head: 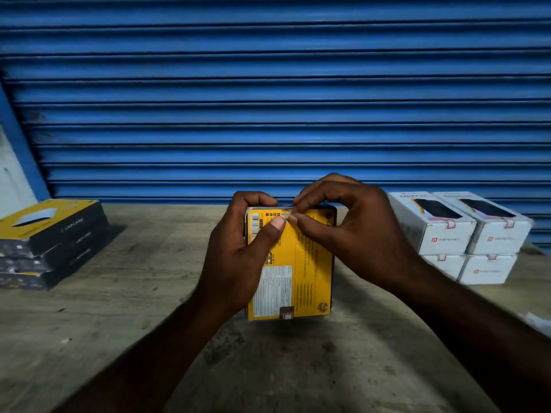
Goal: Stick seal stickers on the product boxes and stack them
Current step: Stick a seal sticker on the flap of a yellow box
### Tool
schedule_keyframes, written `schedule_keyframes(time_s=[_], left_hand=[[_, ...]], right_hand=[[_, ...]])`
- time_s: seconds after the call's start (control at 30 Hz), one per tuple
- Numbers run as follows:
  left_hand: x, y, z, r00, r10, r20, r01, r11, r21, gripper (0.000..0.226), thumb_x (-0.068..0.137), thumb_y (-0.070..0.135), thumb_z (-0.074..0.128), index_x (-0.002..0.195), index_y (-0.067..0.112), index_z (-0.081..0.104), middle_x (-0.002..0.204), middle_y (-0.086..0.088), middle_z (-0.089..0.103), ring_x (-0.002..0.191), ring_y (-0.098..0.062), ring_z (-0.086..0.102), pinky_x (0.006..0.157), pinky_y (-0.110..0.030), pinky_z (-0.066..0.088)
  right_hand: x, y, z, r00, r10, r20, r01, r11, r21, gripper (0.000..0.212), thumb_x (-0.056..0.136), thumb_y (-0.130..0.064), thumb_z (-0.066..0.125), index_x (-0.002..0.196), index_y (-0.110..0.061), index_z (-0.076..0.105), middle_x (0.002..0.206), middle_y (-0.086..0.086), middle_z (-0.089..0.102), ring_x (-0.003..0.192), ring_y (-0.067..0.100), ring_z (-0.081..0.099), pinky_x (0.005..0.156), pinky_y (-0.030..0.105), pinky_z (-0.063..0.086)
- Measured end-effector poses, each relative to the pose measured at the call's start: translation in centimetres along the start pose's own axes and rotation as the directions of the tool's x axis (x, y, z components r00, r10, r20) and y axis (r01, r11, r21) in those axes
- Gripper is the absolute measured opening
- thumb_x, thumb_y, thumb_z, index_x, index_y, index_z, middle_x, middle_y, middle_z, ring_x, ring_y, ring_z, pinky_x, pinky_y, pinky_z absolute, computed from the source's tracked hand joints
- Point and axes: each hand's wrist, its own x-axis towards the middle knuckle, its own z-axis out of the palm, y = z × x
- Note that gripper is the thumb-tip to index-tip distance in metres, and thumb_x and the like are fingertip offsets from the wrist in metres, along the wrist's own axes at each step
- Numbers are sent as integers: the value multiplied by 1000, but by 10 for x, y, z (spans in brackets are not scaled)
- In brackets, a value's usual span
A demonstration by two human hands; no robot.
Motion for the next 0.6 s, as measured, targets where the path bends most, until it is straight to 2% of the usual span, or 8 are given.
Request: schedule_keyframes(time_s=[0.13,0.23,0.4,0.5,0.6], left_hand=[[0,1,0,999,34,11,-34,999,-2,13,92,33,57,105,34,55,96,17,64,84,-6,64,72,-20,52],[0,2,1,998,55,33,-54,998,-23,14,94,28,54,104,37,56,102,19,63,92,-8,65,77,-23,53],[0,-1,0,998,51,47,-52,999,7,13,93,39,54,103,47,54,104,20,63,92,-6,65,76,-22,53],[0,-3,-1,998,40,54,-42,999,32,14,93,35,55,102,47,54,102,21,63,91,-5,64,74,-20,51],[0,-5,0,998,36,59,-38,998,44,12,94,35,55,103,43,55,101,20,63,91,-5,63,74,-17,50]], right_hand=[[-1,1,1,1000,-11,-11,11,1000,10,8,83,-21,77,91,-19,76,95,-9,69,98,6,64,83,18,51],[-1,2,1,1000,-21,-22,21,1000,16,8,84,-21,77,91,-19,76,95,-8,69,98,8,65,82,25,53],[0,3,0,1000,-1,5,0,999,46,8,83,-19,78,91,-17,77,95,-7,71,98,9,66,83,33,54],[5,0,-5,996,71,62,-77,993,92,7,82,-20,79,88,-18,77,93,-7,73,96,10,68,84,37,56],[8,-3,-11,986,103,129,-110,992,54,5,81,-19,79,86,-20,78,91,-10,74,93,6,69,83,35,57]])
